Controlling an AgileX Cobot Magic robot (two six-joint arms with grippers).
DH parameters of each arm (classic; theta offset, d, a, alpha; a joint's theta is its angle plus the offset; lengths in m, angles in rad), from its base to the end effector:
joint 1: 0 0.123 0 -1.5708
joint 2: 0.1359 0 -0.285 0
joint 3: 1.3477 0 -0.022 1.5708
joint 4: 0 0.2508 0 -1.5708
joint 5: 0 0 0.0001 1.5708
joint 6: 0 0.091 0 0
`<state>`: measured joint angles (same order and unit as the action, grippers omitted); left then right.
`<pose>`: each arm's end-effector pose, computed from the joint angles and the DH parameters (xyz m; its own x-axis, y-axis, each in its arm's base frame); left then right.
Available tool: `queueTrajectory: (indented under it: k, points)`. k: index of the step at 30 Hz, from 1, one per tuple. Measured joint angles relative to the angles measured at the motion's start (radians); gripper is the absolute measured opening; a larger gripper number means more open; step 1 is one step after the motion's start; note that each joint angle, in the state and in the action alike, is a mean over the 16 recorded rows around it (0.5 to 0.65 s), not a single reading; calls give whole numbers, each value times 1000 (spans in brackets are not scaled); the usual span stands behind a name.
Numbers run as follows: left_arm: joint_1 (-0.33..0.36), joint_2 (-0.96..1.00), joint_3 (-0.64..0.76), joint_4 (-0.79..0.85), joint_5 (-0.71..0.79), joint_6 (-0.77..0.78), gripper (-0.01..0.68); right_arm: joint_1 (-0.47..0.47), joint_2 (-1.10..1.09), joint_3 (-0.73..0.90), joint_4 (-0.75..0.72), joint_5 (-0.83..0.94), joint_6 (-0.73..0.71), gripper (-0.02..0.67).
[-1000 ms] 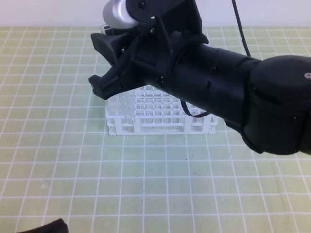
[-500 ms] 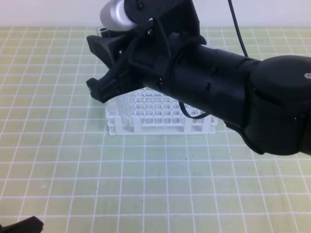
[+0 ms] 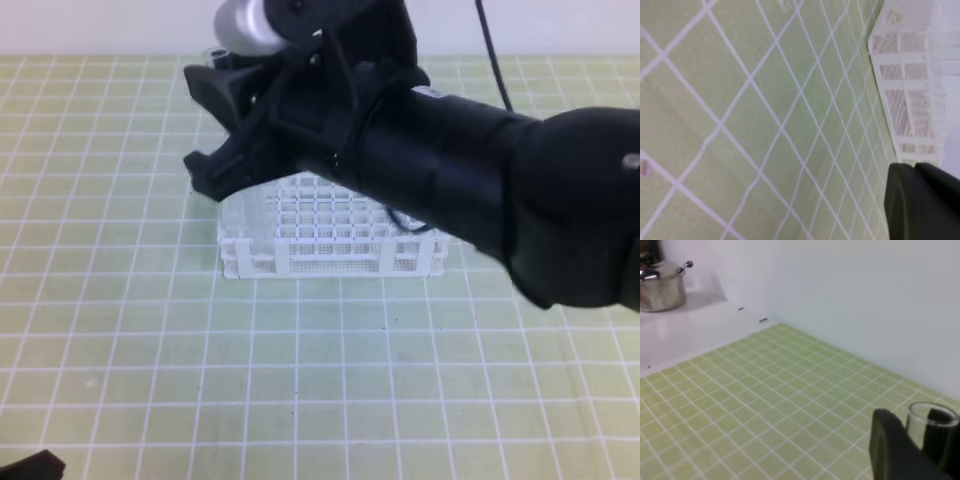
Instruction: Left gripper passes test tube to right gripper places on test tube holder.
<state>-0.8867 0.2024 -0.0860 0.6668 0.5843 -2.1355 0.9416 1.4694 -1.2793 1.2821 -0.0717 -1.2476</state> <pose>0.0602 -0.0246 0.1905 -0.5451 -0.8188 -0.1802 -0.2989 0.3906 -0.8707 0.2122 0.2810 0.3964 -0.0743 -0.0448 -0.9962 -0.7642 0.6443 0.0280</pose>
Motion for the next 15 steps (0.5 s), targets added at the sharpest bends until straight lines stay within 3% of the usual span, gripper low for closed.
queueTrajectory:
  k: [10, 15]
  points:
    - [0, 2, 0, 10, 48, 0, -2, -25, 10, 9, -811, -66, 781, 99]
    - [0, 1, 0, 11, 63, 0, -2, -40, 18, 59, -1034, -208, 980, 99]
